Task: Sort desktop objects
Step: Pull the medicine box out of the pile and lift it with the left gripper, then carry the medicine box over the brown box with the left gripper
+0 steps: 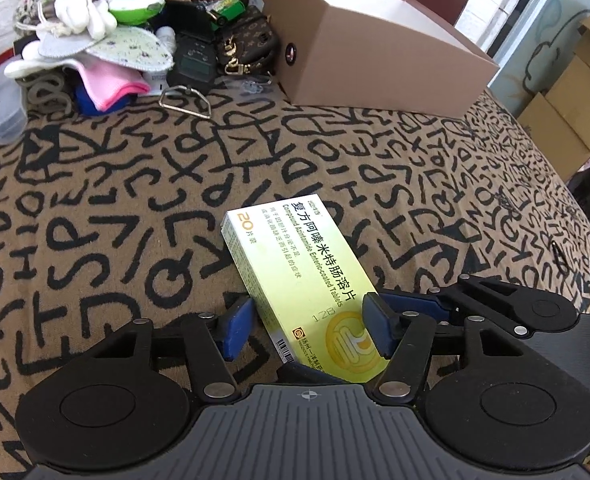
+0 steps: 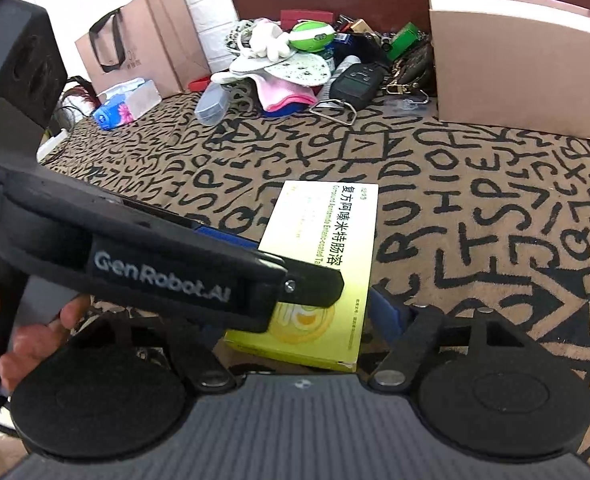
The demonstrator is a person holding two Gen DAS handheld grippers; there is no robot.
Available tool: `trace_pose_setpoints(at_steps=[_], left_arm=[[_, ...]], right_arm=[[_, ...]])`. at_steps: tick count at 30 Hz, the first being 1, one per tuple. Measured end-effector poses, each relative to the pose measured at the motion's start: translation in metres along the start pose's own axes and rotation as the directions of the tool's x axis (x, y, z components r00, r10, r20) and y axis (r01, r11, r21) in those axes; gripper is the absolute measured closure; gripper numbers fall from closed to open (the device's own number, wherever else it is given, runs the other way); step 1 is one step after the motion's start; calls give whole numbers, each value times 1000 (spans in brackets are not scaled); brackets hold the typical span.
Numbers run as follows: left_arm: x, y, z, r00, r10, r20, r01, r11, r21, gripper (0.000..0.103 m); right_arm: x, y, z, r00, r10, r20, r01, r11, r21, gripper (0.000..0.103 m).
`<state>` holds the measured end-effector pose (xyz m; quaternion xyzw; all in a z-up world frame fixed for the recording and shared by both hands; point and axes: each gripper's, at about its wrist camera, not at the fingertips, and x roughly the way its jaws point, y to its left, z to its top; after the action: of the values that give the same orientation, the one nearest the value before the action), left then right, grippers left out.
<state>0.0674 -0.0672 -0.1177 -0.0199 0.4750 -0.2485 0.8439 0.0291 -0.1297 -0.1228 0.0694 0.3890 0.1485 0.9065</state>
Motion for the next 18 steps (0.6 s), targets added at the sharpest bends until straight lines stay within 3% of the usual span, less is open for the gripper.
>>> trace_pose_setpoints(at_steps=[2,4,11,18], left_arm=[[-6,-2,3,1000,8,19,-8,1000,3,56],[-14,-3,9,999,-3,42,3,1000,-10,60],[-36,-24,43,987,-29,161,25,999,23,60],[-48,-49,104,958,-62,280,47,997,58,60]], right_arm=[[-2,-1,2,1000,1,2,-1,1000,15,27],[-6,-6,4,1000,8,8,-9,999,37,27],[-31,-15,29,993,-22,117,20,1000,16,28],[-55,-38,74,968,-57,246,62,998,-13,28]])
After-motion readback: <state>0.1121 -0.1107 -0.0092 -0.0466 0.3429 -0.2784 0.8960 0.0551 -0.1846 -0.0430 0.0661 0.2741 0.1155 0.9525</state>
